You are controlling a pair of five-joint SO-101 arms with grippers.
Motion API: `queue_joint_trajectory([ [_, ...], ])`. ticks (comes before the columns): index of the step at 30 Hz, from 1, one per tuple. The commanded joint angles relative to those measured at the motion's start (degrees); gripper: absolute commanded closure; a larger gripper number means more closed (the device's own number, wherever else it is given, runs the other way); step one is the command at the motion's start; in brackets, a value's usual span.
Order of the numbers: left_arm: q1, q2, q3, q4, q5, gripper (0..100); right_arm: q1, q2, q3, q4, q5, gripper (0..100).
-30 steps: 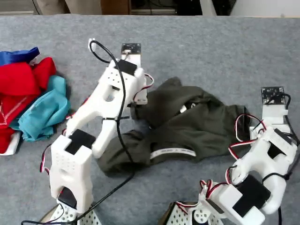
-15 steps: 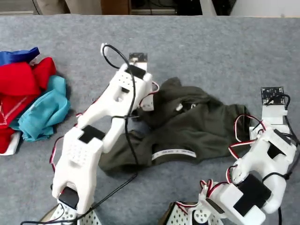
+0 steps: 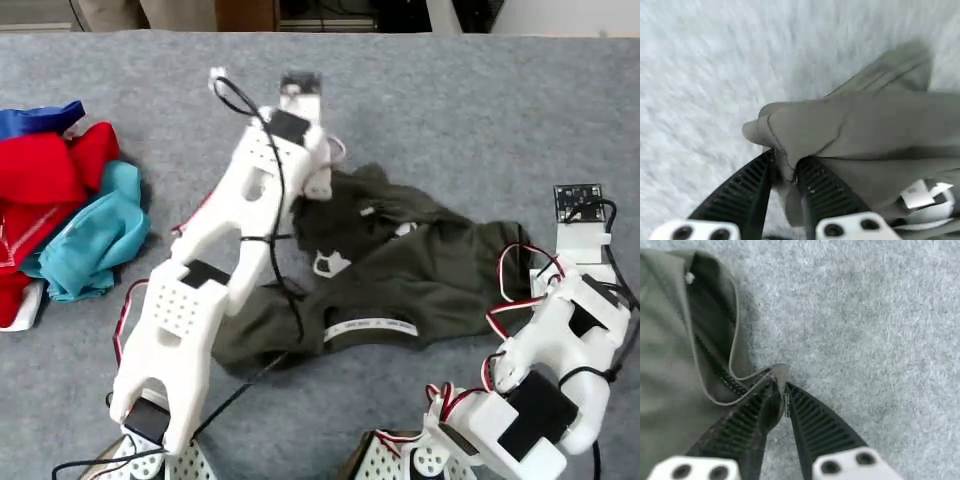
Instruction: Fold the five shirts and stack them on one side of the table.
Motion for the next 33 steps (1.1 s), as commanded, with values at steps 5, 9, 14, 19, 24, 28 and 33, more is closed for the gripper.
queue_joint_trajectory([
  [5, -5.8, -1.45, -8.7, 1.23, -0.62, 98, -1.1, 0.22, 0.13, -1.14, 1.05, 99.4],
  [9, -7.65, -1.54, -12.48, 2.64, 0.09, 98, -1.1, 0.22, 0.13, -1.14, 1.05, 99.4],
  [14, -8.88, -1.1, -19.34, 8.79, 13.89, 90, -1.1, 0.22, 0.13, -1.14, 1.05, 99.4],
  [19, -9.85, -1.01, -20.31, 9.23, 24.35, 73, -1.1, 0.22, 0.13, -1.14, 1.05, 99.4],
  [24, -8.44, -2.07, -22.24, 15.65, 21.54, 73, -1.1, 0.31, 0.13, -1.14, 1.14, 99.4],
  [28, -4.84, -5.41, -16.97, 16.35, 19.43, 75, -1.89, 0.31, 0.13, -1.14, 1.14, 99.4],
  [33, 3.34, -12.44, -2.2, 16.18, 17.93, 75, -1.89, 0.31, 0.13, -1.14, 1.14, 99.4],
])
